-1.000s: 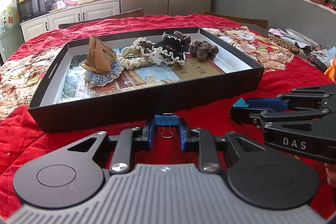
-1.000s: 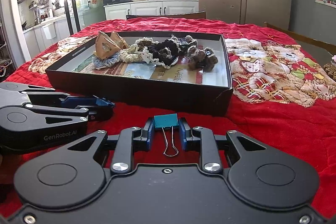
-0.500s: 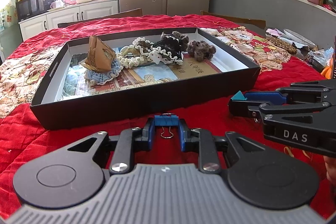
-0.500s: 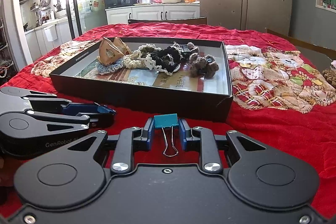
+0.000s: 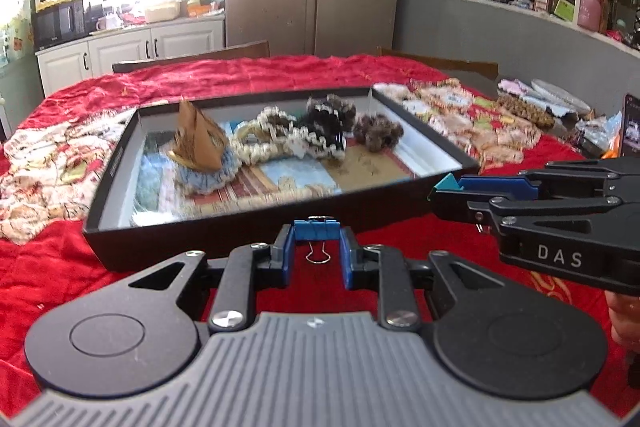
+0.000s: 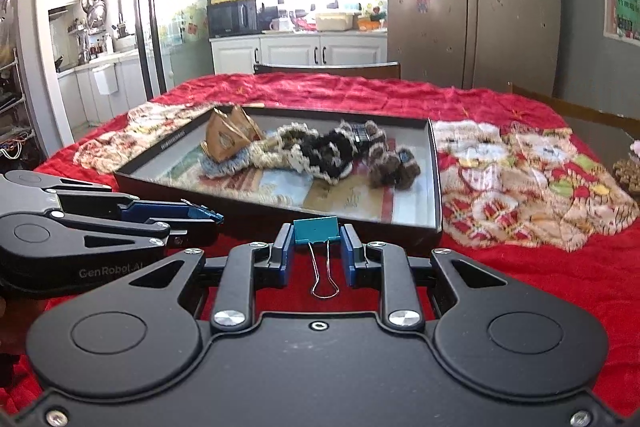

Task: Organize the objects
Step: 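Carry both binder clips over the box and lower them inside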

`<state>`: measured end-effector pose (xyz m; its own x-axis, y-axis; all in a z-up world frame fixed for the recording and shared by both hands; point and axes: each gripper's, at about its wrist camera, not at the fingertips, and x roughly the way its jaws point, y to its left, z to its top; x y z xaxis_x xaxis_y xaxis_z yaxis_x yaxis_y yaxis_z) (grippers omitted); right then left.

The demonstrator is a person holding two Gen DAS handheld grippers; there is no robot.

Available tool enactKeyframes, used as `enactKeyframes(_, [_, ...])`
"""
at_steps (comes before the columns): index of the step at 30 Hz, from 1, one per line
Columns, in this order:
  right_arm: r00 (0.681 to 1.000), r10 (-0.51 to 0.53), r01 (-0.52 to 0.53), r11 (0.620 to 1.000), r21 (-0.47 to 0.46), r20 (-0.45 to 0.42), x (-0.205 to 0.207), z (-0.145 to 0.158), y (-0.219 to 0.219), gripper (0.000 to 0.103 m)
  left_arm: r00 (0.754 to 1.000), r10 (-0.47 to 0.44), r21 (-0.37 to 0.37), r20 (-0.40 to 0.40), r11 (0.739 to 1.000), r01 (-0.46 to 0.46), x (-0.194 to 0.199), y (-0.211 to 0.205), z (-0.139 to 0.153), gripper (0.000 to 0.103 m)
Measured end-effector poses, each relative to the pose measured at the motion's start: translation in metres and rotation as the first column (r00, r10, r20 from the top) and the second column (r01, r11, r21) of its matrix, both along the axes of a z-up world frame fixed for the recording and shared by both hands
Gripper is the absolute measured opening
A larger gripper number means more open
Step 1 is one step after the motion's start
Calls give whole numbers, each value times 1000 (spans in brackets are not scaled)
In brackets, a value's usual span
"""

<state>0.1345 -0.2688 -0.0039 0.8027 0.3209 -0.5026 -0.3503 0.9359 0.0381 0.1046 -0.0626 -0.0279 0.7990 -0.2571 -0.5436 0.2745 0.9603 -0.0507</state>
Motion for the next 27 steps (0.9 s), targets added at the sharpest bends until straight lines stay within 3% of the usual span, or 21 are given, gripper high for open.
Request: enactKeyframes(27, [988,9,-14,999,30,157,-8,58,6,23,989,0,-34,151,999,5,-6,7,61,26])
